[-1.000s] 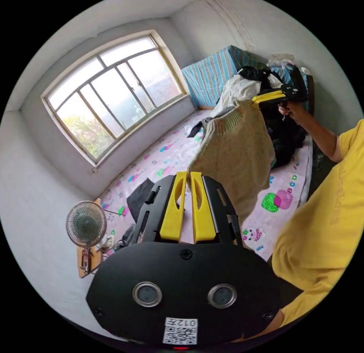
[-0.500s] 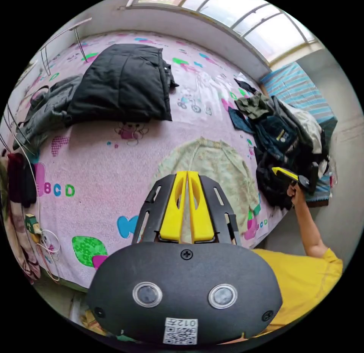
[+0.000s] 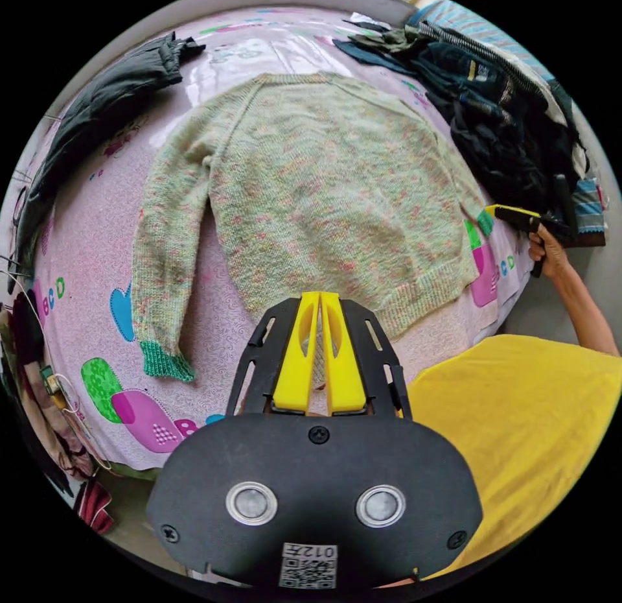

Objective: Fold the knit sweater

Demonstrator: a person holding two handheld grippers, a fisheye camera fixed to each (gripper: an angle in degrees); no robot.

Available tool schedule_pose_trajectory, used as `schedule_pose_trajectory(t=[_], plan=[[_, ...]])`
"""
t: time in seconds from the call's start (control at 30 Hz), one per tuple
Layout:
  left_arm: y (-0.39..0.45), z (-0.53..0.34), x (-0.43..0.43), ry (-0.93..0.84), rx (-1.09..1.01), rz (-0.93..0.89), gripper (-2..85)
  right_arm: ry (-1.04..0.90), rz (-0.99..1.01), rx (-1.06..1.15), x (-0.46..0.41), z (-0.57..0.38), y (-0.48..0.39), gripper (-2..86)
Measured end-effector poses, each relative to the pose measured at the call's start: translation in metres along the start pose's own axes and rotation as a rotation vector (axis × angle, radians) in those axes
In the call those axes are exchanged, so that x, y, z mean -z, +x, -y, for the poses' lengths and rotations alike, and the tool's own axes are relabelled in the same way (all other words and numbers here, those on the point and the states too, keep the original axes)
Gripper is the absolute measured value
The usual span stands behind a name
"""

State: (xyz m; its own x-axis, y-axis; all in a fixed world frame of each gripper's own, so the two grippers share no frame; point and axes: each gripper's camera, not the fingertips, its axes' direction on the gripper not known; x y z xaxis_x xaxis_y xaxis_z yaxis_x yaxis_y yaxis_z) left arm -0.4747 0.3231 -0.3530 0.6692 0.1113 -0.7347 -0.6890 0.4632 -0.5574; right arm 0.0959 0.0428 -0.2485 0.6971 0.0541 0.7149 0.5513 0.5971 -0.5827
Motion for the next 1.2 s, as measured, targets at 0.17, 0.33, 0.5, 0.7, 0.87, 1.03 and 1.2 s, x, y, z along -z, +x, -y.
schedule_pose_trajectory(t=[0.17,0.33,0.5,0.7,0.87,1.03,1.2], plan=[[-0.014,0.009,-0.009,-0.061,0.019,0.044,0.4,-0.075,-0.199,0.134,-0.013,0.022,0.000,-0.1],[-0.038,0.008,-0.011,-0.055,0.044,0.005,0.3,-0.234,-0.546,0.209,-0.044,0.033,0.023,0.0],[-0.062,0.017,-0.010,-0.052,0.055,-0.030,0.3,0.015,-0.366,0.152,0.003,0.041,0.024,0.0],[-0.080,0.029,-0.005,-0.073,-0.026,0.019,0.2,-0.086,-0.137,0.330,-0.029,0.046,-0.039,0.0],[-0.097,0.031,0.001,-0.057,-0.030,0.062,0.3,-0.194,-0.134,0.326,-0.074,0.049,-0.043,0.2],[-0.133,0.023,0.011,-0.008,0.042,0.024,0.3,-0.204,-0.101,0.300,-0.079,0.059,-0.026,0.5],[-0.168,0.004,0.020,0.049,0.181,-0.040,0.4,-0.215,-0.075,0.316,-0.081,0.056,-0.003,0.3]])
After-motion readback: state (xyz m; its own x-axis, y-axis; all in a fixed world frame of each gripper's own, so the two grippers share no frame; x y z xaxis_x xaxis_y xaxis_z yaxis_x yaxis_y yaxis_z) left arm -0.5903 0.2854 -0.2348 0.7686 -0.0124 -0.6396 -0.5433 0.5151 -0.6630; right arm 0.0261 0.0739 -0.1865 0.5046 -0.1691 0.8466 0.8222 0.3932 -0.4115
